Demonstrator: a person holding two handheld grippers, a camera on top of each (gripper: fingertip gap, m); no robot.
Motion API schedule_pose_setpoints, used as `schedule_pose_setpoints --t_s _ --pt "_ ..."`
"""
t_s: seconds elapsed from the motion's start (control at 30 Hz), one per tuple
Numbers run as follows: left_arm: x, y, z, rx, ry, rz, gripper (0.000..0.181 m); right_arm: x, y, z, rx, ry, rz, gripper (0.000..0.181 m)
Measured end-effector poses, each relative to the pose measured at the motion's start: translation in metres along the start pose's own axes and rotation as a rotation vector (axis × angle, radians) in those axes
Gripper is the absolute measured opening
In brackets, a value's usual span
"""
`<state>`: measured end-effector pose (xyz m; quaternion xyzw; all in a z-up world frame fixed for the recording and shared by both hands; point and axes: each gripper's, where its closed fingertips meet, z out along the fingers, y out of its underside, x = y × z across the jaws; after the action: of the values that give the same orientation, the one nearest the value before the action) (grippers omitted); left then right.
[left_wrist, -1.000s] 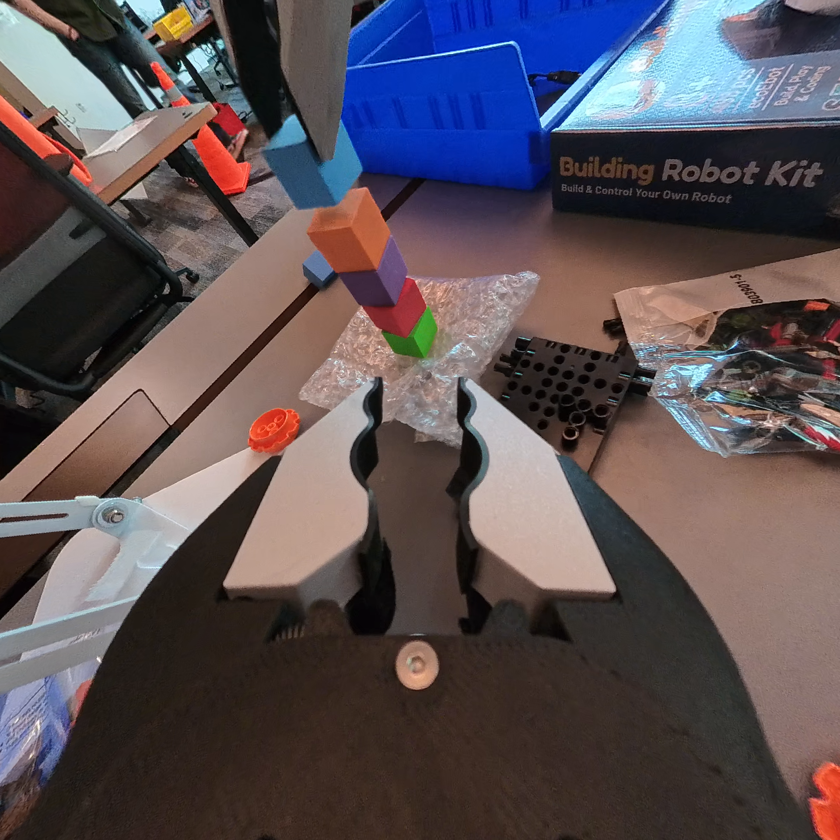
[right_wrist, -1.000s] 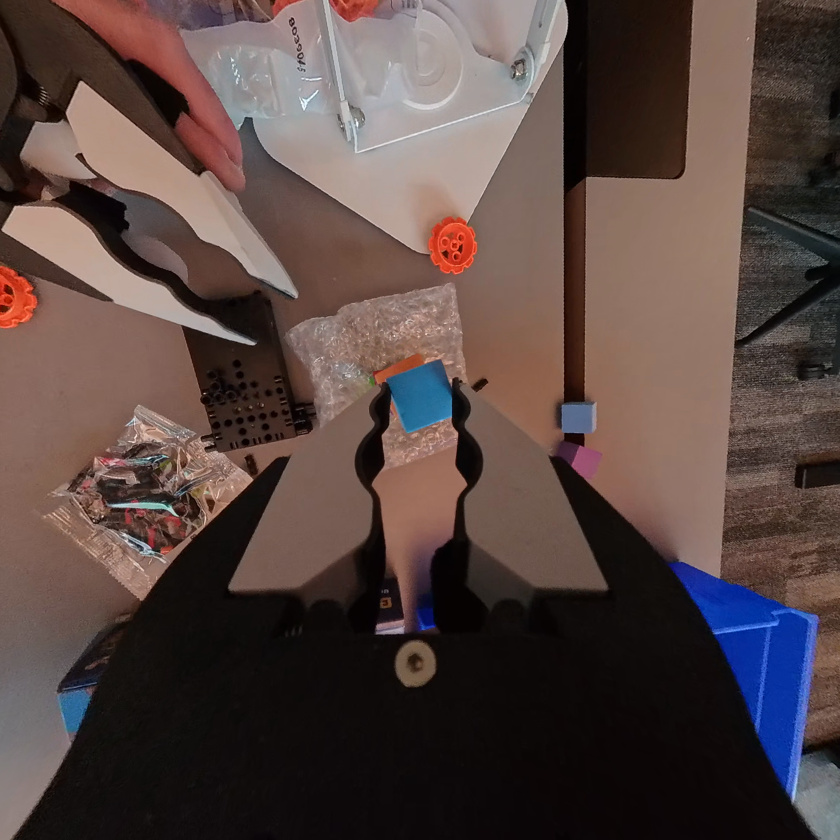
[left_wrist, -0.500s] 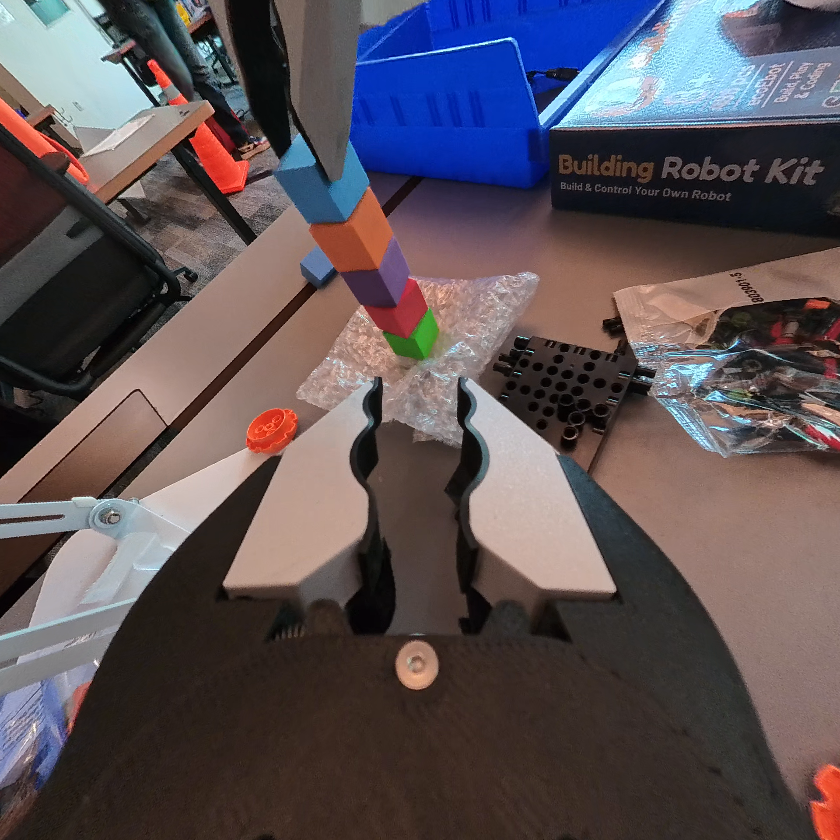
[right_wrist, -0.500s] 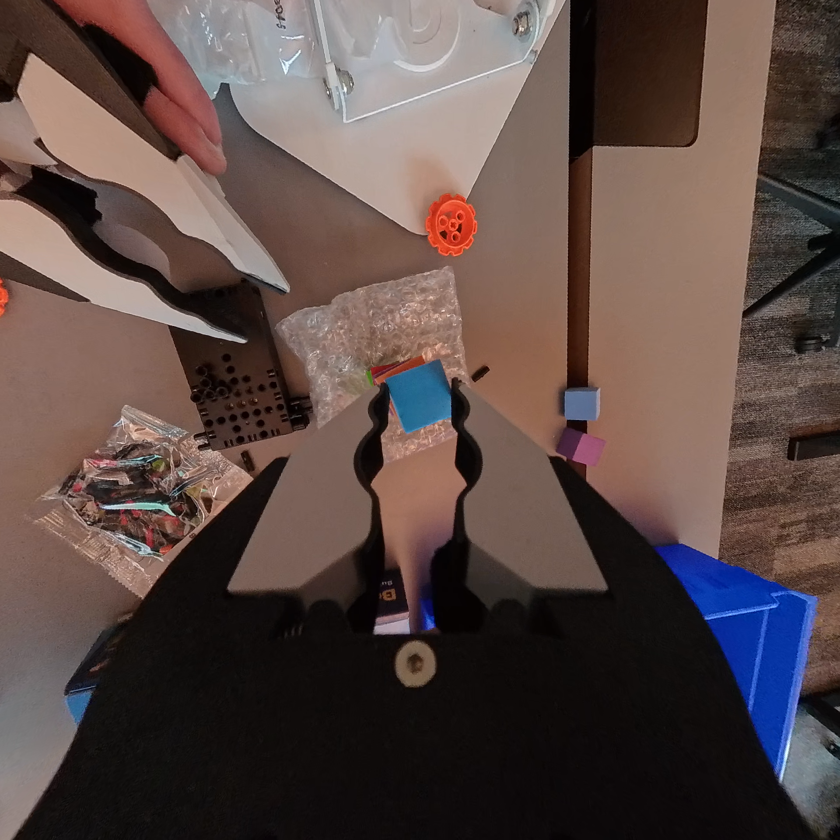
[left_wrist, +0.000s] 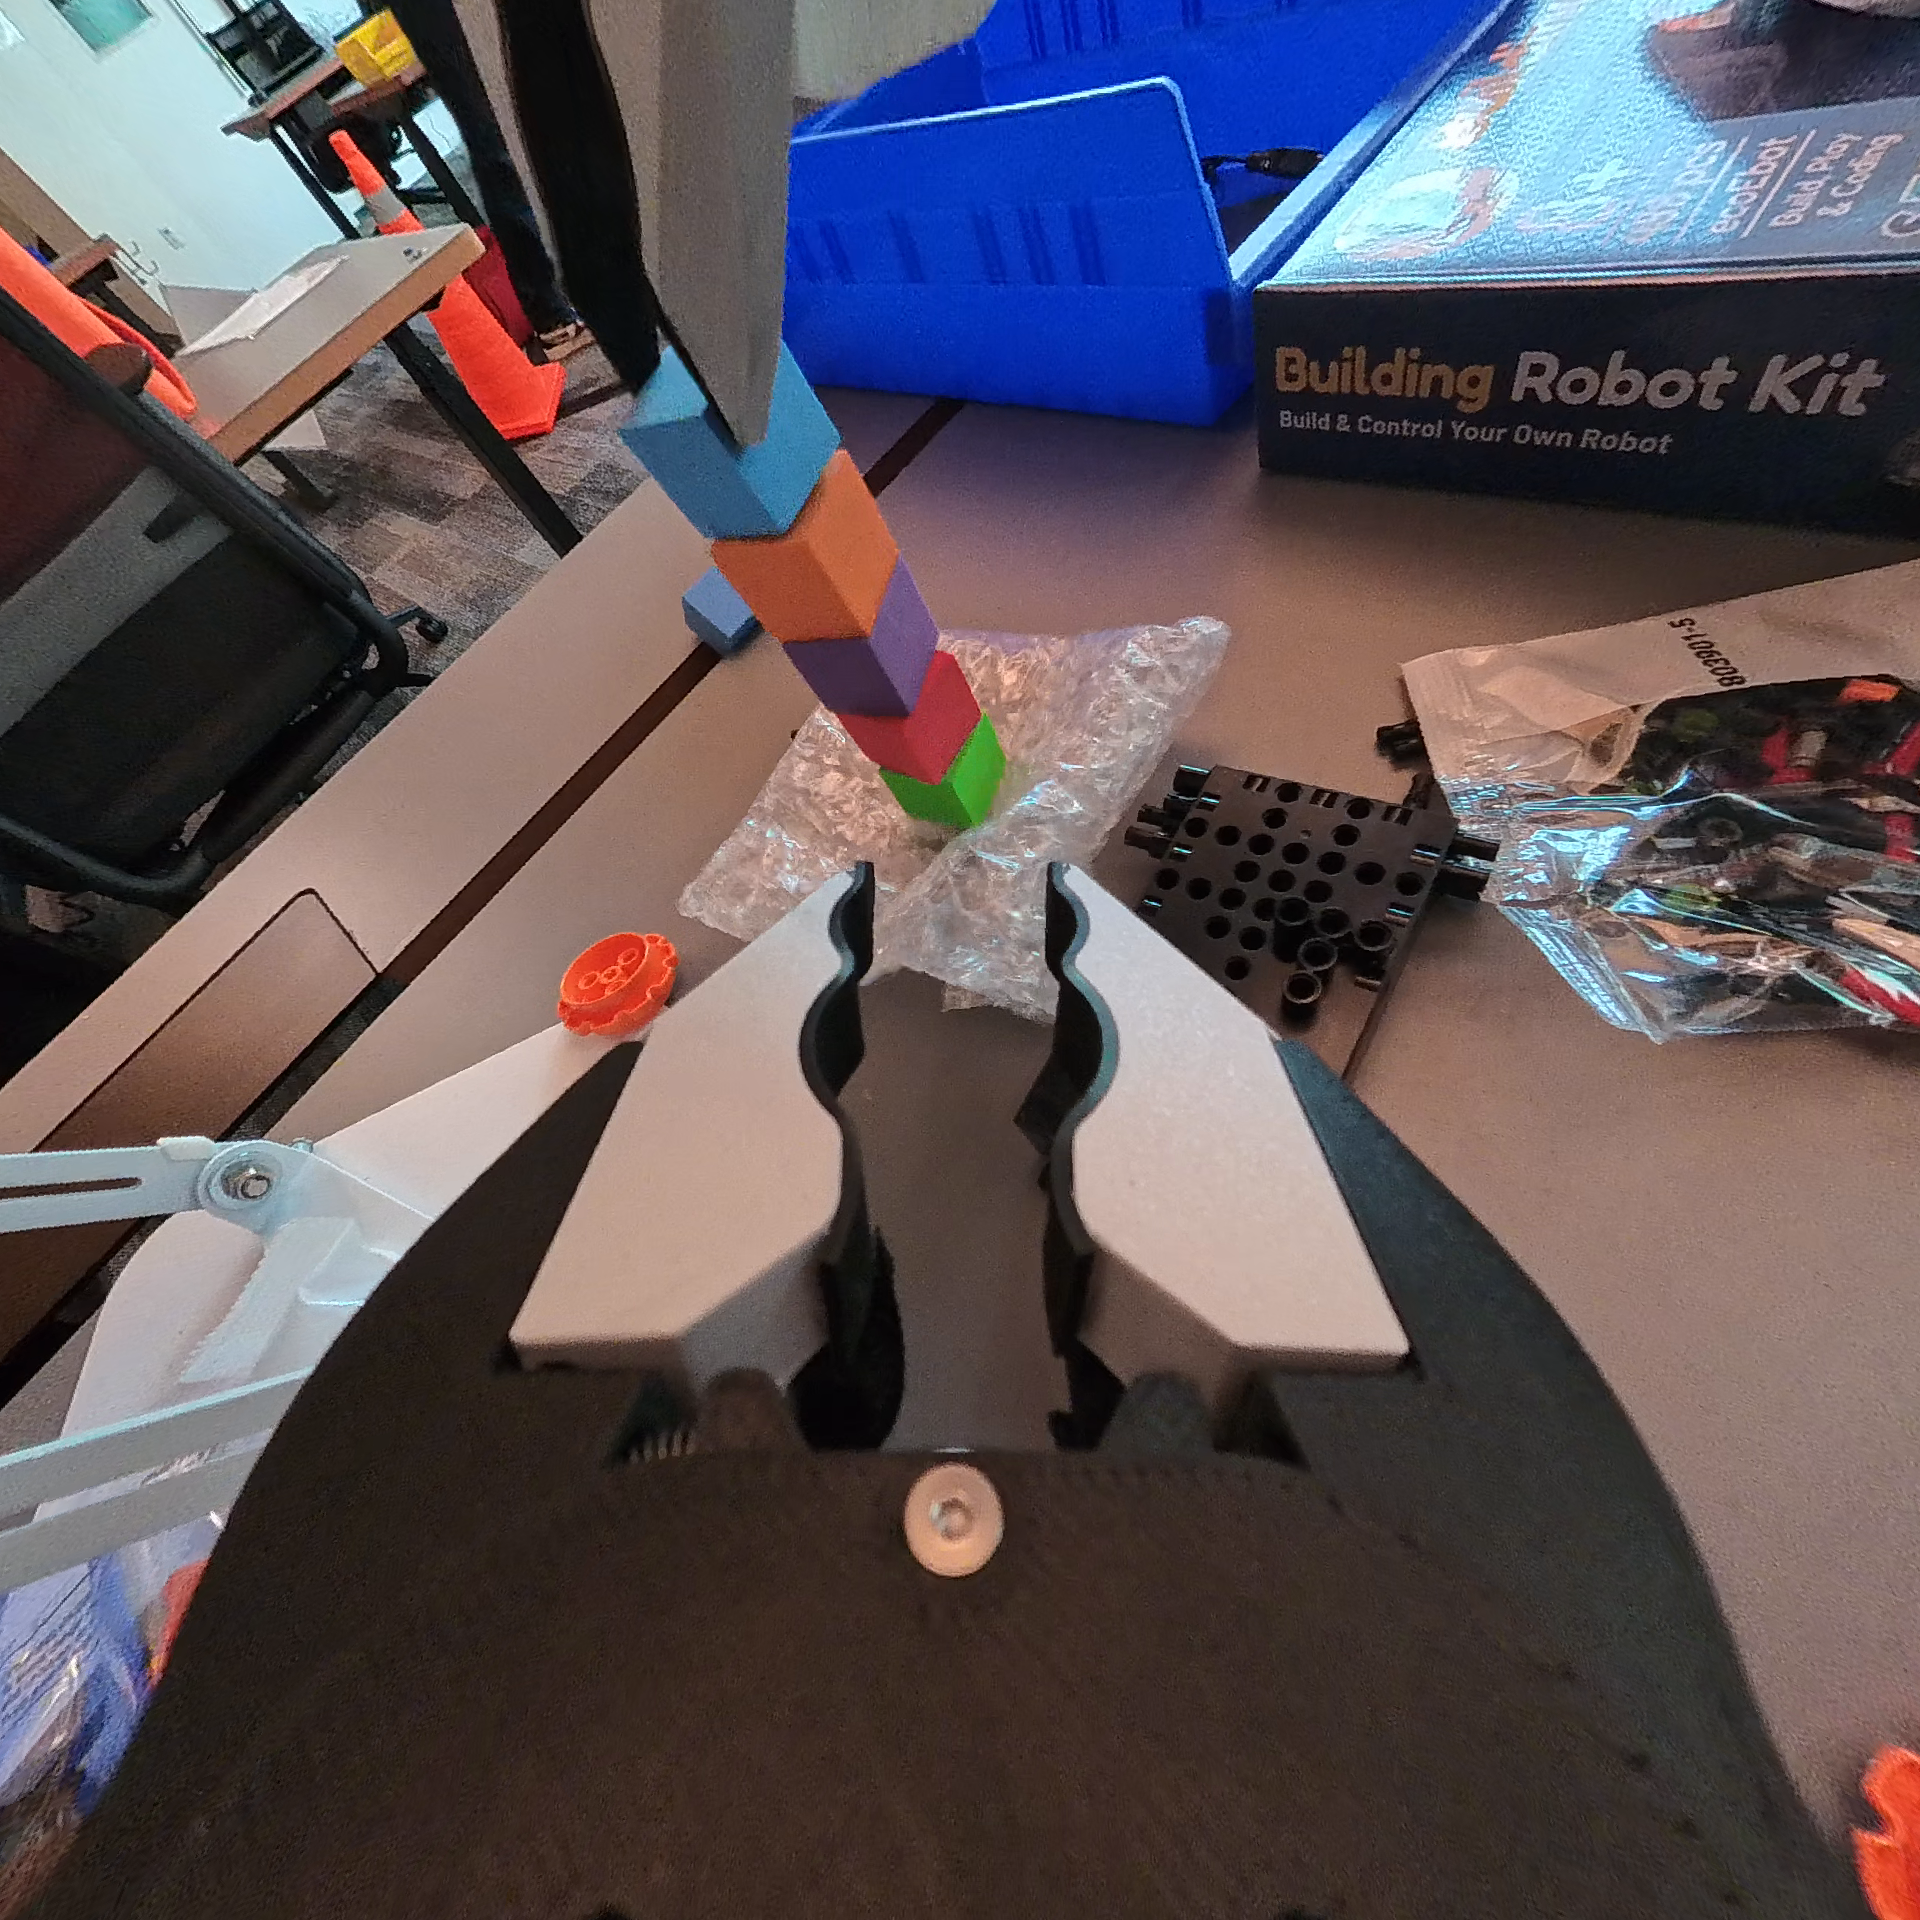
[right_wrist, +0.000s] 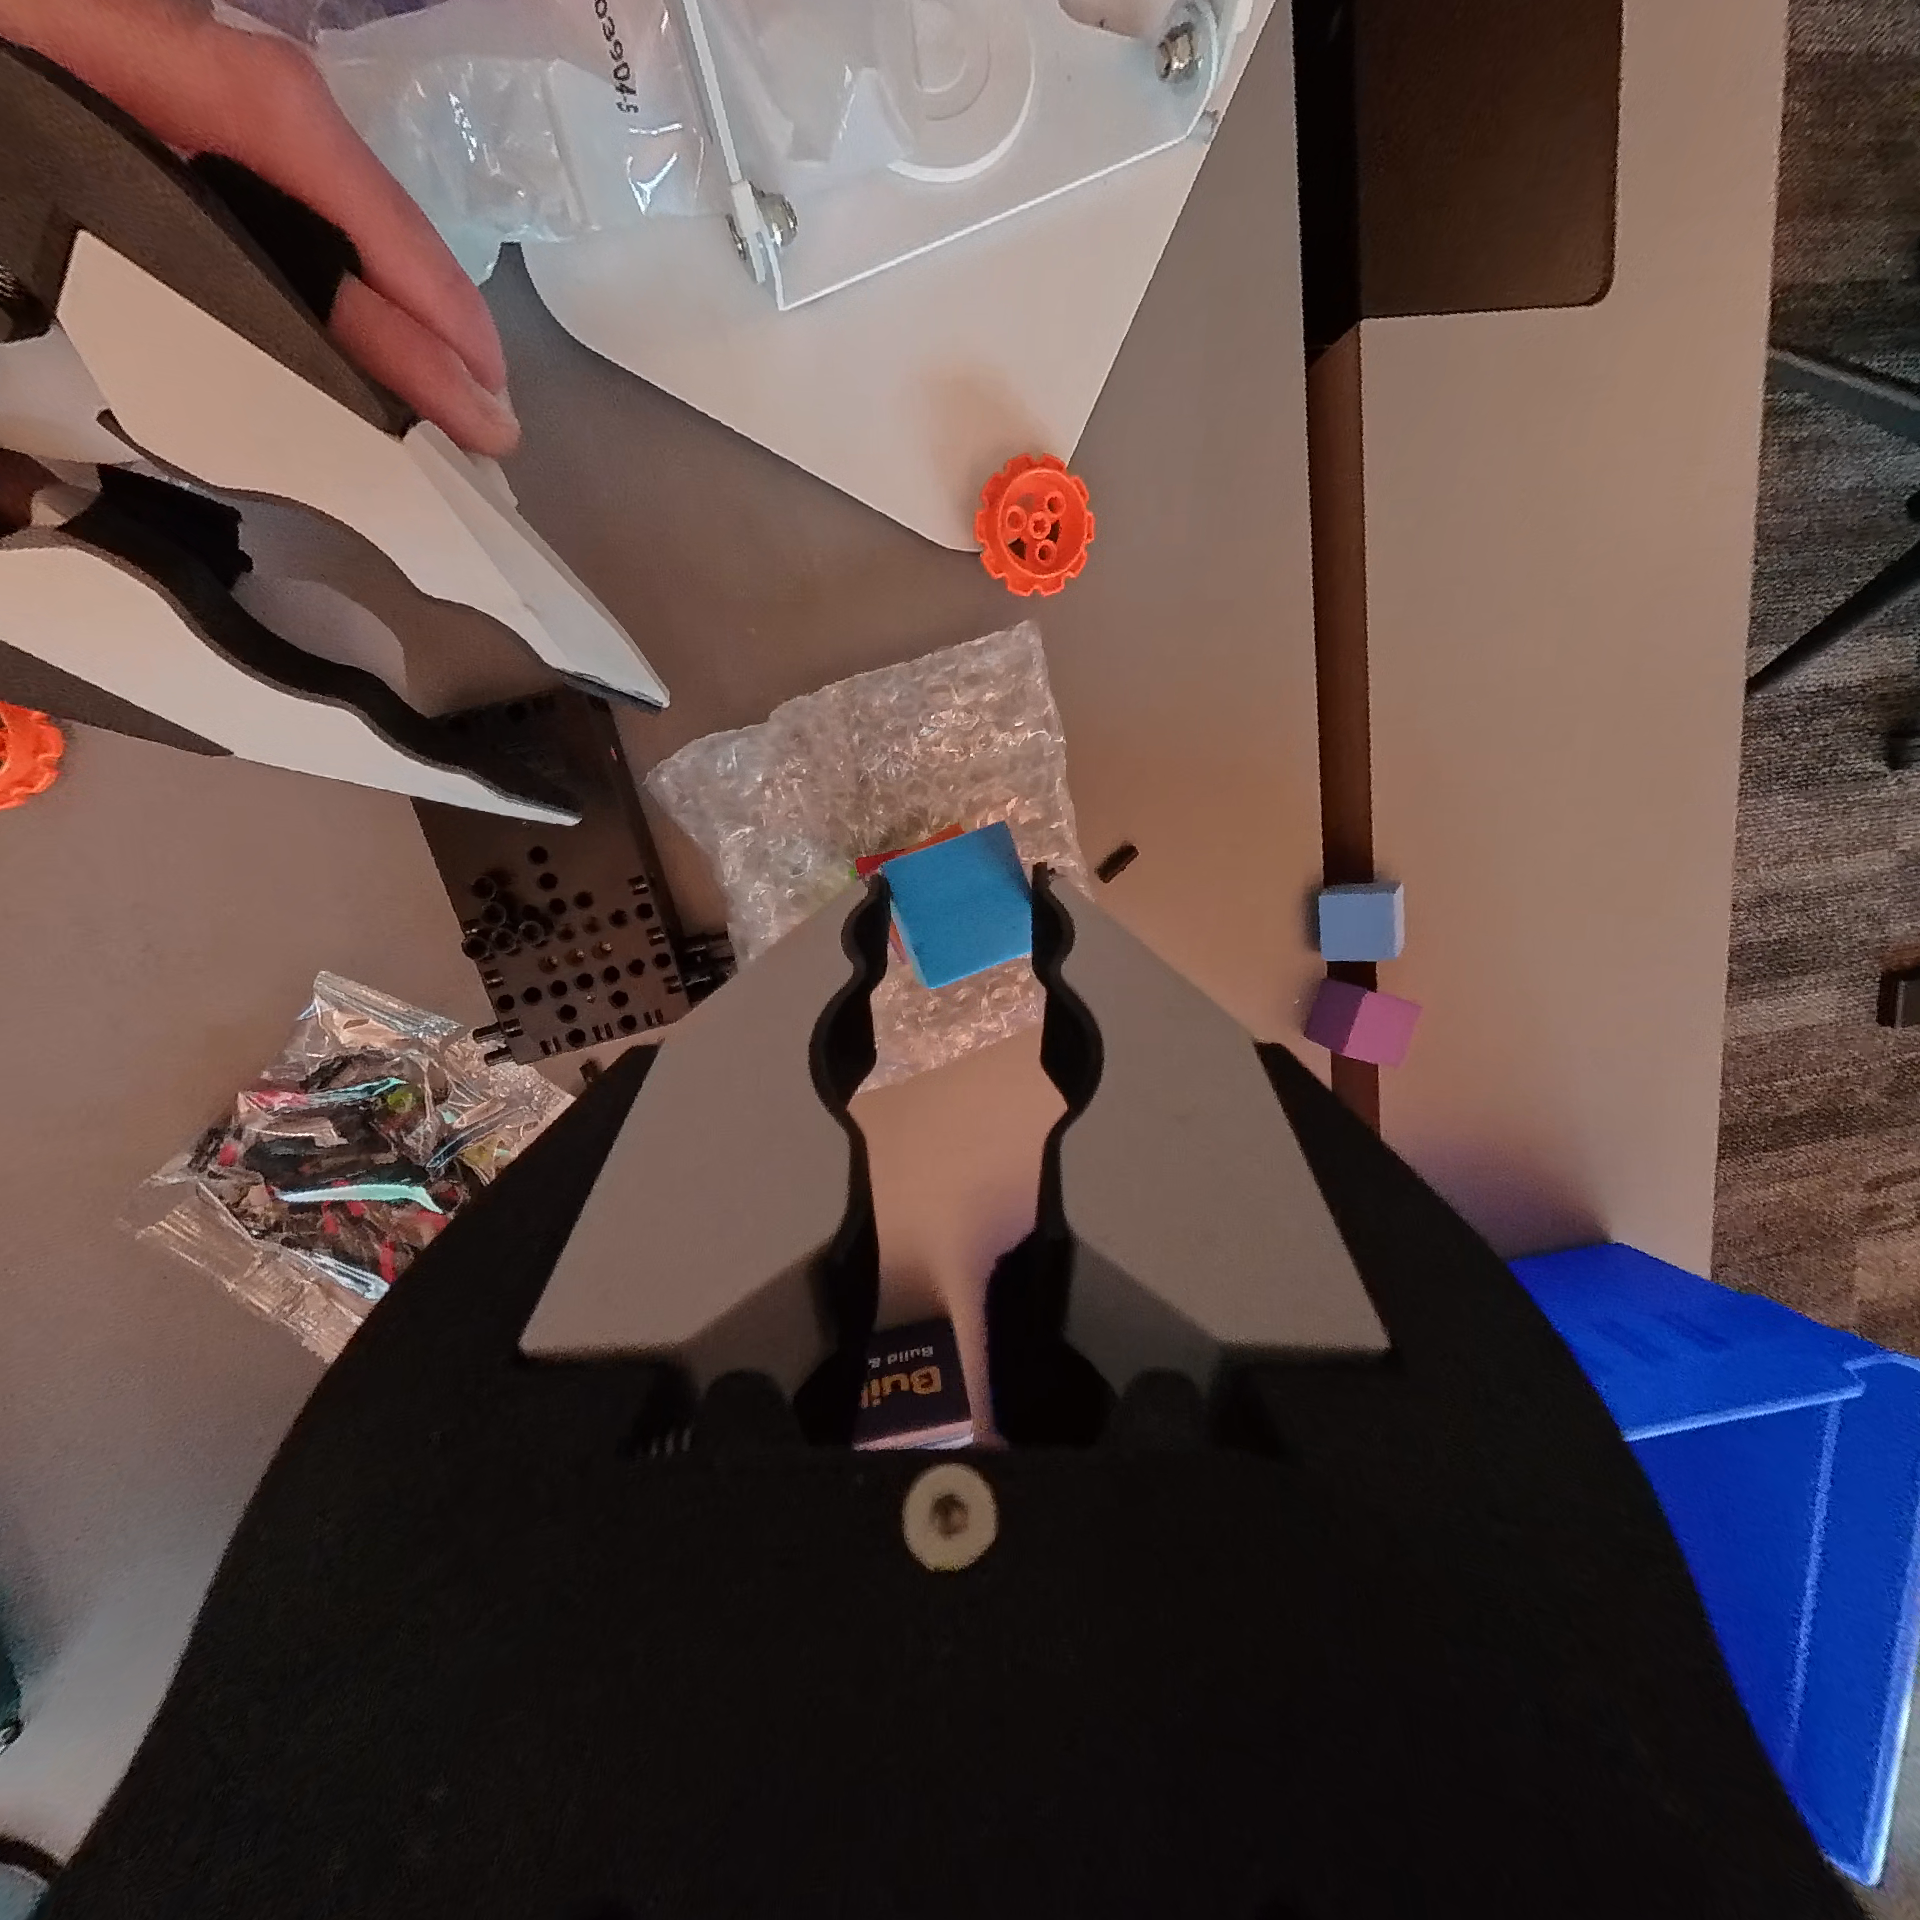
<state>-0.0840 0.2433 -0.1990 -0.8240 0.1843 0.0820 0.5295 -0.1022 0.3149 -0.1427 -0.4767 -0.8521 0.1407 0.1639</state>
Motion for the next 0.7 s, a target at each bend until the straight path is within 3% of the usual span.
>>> schedule_pose_setpoints --t_s 0.7 --pt "0.0010 0.0002 0.0006 -0.002 0.002 0.001 0.031 0.0036 0.0075 -0.0027 -0.003 0.013 0.031 0.038"
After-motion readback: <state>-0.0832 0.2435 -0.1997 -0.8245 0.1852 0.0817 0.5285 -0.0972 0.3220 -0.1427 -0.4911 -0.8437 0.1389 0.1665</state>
